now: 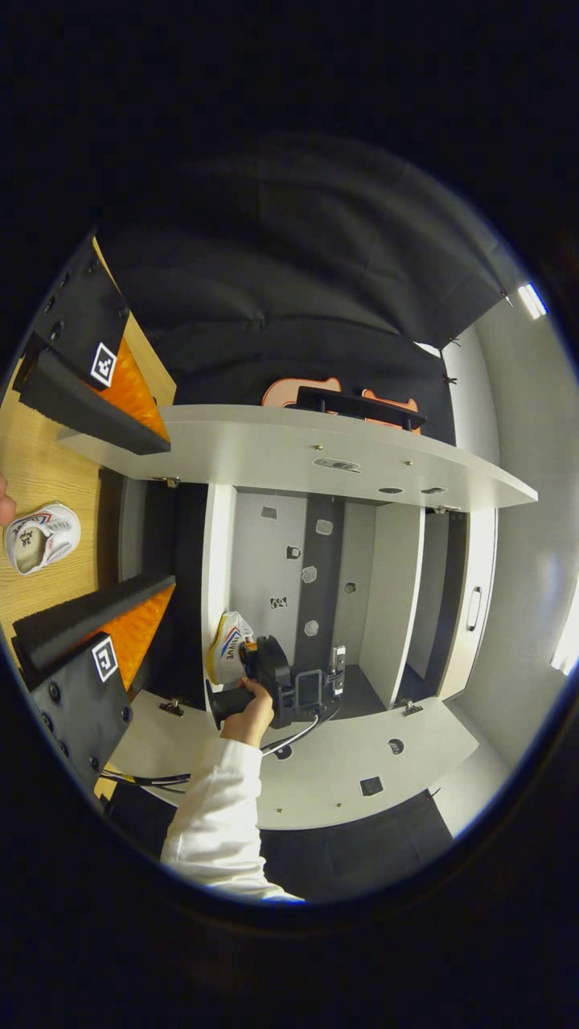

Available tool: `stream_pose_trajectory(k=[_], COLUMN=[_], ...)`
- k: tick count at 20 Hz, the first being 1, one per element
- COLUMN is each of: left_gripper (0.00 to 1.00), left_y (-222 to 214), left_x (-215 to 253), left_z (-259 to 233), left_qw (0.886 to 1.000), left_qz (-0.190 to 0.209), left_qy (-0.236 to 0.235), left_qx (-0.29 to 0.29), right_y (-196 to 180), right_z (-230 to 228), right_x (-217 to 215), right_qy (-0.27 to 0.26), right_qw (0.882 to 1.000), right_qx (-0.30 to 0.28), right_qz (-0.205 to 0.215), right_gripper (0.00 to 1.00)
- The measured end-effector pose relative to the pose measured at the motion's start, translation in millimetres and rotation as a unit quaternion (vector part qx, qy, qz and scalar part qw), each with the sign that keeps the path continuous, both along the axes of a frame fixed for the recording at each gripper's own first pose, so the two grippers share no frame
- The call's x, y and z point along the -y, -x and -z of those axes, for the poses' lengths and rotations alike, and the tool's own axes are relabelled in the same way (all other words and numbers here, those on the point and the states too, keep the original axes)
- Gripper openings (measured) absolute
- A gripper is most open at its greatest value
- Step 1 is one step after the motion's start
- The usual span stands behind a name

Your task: Grab one shoe with the right hand and put it into the shoe cabinet, grab the other shoe with the left hand and put it into the shoe cabinet; then close the right door with the right hand and the left door with the left hand.

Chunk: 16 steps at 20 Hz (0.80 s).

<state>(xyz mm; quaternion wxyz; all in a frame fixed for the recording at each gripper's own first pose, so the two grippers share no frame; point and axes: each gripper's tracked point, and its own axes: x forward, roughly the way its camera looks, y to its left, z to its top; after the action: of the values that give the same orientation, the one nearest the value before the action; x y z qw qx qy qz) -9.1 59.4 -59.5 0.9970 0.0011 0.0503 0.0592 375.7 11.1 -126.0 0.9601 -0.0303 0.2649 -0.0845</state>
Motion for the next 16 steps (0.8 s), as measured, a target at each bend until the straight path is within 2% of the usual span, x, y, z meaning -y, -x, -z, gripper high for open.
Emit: stream_pose_trajectory(k=[2,4,7,8,9,13,16], left_gripper=[0.96,0.96,0.96,0.94,0.96,0.96,0.96], left_y=[0,1,1,1,0,1,4], left_x=[2,9,18,20,22,31,41], left_z=[0,-3,-3,-3,-3,-6,-7], left_qw=[1.0,1.0,1.0,1.0,1.0,0.999,0.999], left_qz=[0.006,0.012,0.021,0.024,0.026,0.038,0.049], left_qy=[0.003,0.004,0.007,0.008,0.009,0.008,0.009], left_qx=[0.002,0.006,0.009,0.009,0.009,0.013,0.013], right_y=[7,16,39,48,59,110,154], right_z=[-8,-23,-55,-66,-78,-117,-132], right_x=[1,3,-1,-3,-5,-10,-12], right_qy=[-0.005,-0.005,-0.007,-0.011,-0.018,-0.031,-0.036], right_qw=[1.0,1.0,0.997,0.996,0.995,0.988,0.981], right_qx=[0.007,0.027,0.064,0.077,0.09,0.139,0.17], right_qz=[-0.008,-0.015,-0.032,-0.038,-0.042,-0.065,-0.081], right_gripper=[0.42,0.48,0.51,0.52,0.53,0.56,0.64])
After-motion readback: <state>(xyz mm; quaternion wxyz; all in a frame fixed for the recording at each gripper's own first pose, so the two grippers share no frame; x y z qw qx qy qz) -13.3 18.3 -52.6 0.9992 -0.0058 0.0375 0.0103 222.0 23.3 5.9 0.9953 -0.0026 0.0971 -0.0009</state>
